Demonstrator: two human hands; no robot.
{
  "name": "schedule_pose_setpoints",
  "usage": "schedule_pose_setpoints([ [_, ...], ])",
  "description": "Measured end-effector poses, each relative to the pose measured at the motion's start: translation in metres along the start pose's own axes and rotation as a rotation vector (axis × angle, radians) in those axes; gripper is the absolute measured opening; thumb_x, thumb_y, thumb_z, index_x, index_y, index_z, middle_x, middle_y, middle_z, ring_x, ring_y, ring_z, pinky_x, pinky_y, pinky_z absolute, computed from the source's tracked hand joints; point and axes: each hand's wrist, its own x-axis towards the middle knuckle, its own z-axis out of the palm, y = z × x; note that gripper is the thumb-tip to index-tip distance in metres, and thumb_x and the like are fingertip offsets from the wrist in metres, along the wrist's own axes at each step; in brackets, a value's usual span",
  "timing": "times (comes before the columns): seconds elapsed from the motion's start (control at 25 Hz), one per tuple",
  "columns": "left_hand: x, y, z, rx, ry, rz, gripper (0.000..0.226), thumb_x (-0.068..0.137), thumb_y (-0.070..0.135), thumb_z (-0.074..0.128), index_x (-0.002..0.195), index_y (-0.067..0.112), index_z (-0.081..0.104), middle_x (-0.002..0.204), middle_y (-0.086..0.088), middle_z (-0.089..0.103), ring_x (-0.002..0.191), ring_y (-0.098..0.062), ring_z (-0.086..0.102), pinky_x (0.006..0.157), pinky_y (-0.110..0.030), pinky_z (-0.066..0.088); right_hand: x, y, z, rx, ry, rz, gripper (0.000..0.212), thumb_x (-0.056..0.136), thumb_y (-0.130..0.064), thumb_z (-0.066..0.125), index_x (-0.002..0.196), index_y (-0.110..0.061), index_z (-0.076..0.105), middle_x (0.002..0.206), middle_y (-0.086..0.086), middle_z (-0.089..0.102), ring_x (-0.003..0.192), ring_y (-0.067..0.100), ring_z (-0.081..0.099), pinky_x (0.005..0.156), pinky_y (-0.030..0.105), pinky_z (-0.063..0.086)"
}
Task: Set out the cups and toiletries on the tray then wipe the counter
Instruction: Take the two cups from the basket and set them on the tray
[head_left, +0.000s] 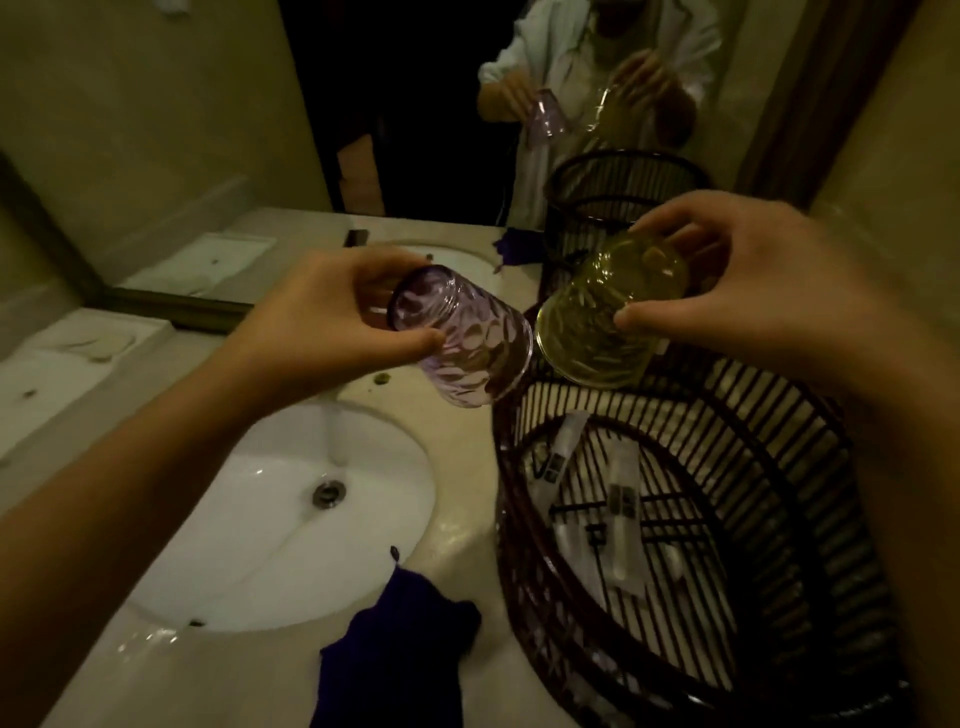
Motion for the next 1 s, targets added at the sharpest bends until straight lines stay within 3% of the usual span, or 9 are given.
schedule_pose_setpoints([
  [0.08,-0.024,-0.018,-0.013,-0.011,0.071,-0.056,0.060,0.067,0.022,0.076,0.122,0.025,0.053,0.093,0.021,0.060,0.086,0.008,0.063,0.064,-0.002,0.048,0.001,-0.025,0.021,-0.005,-0.021,-0.060,0.063,0.052,-0.041,0.074,0.112,-0.038,0.054,0.101,-0.014,0.057,0.083,-0.006,0.051,0.062,0.015,0.040],
  [0.2,-0.066,-0.051,-0.036,-0.037,0.180,-0.133,0.063,0.065,0.027,0.077,0.124,0.026,0.053,0.100,0.015,0.063,0.092,0.002,0.062,0.067,-0.004,0.049,-0.002,-0.064,0.061,0.014,-0.061,-0.131,0.060,0.058,-0.032,0.080,0.113,-0.032,0.055,0.098,-0.013,0.055,0.084,-0.003,0.053,0.061,0.013,0.040],
  [0.36,-0.132,-0.099,-0.080,-0.086,0.306,-0.212,0.064,0.060,0.029,0.078,0.119,0.031,0.052,0.111,0.005,0.064,0.100,-0.007,0.063,0.080,-0.024,0.055,-0.015,-0.125,0.129,0.067,-0.145,-0.206,0.053,0.056,-0.031,0.079,0.103,-0.034,0.055,0.086,-0.022,0.050,0.080,-0.008,0.050,0.060,0.011,0.039],
  [0.44,-0.166,-0.125,-0.107,-0.134,0.368,-0.253,0.064,0.059,0.026,0.079,0.116,0.032,0.050,0.114,0.004,0.063,0.102,-0.010,0.062,0.083,-0.028,0.054,-0.022,-0.157,0.170,0.109,-0.173,-0.241,0.050,0.057,-0.030,0.079,0.100,-0.035,0.054,0.084,-0.024,0.049,0.079,-0.007,0.051,0.061,0.012,0.042],
  [0.52,-0.198,-0.151,-0.134,-0.169,0.421,-0.270,0.061,0.062,0.022,0.078,0.116,0.030,0.051,0.113,0.007,0.062,0.104,-0.008,0.061,0.083,-0.021,0.052,-0.031,-0.190,0.211,0.153,-0.199,-0.258,0.054,0.056,-0.033,0.077,0.105,-0.033,0.055,0.085,-0.025,0.050,0.082,-0.007,0.051,0.064,0.012,0.043],
  [0.64,-0.241,-0.189,-0.169,-0.133,0.460,-0.279,0.052,0.067,0.019,0.075,0.113,0.031,0.054,0.105,0.023,0.057,0.100,0.009,0.055,0.072,-0.001,0.045,-0.045,-0.232,0.273,0.208,-0.212,-0.282,0.061,0.054,-0.037,0.075,0.111,-0.031,0.054,0.089,-0.025,0.051,0.084,-0.009,0.049,0.067,0.010,0.038],
  [0.76,-0.272,-0.223,-0.194,-0.161,0.494,-0.309,0.051,0.070,0.012,0.075,0.113,0.030,0.055,0.104,0.025,0.055,0.094,0.021,0.051,0.067,0.003,0.042,-0.054,-0.262,0.322,0.275,-0.234,-0.279,0.066,0.053,-0.038,0.074,0.115,-0.027,0.054,0.104,-0.012,0.057,0.091,0.001,0.054,0.074,0.018,0.046],
  [0.88,-0.290,-0.258,-0.214,-0.166,0.510,-0.363,0.053,0.069,0.012,0.076,0.116,0.025,0.057,0.105,0.020,0.057,0.099,0.011,0.053,0.068,0.000,0.044,-0.051,-0.284,0.360,0.313,-0.251,-0.251,0.064,0.057,-0.033,0.078,0.115,-0.027,0.054,0.112,-0.004,0.059,0.098,0.007,0.056,0.082,0.032,0.054],
  [1.0,-0.293,-0.293,-0.228,-0.177,0.521,-0.399,0.055,0.068,0.013,0.077,0.119,0.018,0.057,0.110,0.008,0.060,0.103,0.003,0.054,0.075,-0.006,0.050,-0.038,-0.298,0.398,0.354,-0.240,-0.217,0.062,0.060,-0.025,0.081,0.115,-0.027,0.054,0.111,-0.004,0.058,0.098,0.006,0.054,0.086,0.036,0.054],
])
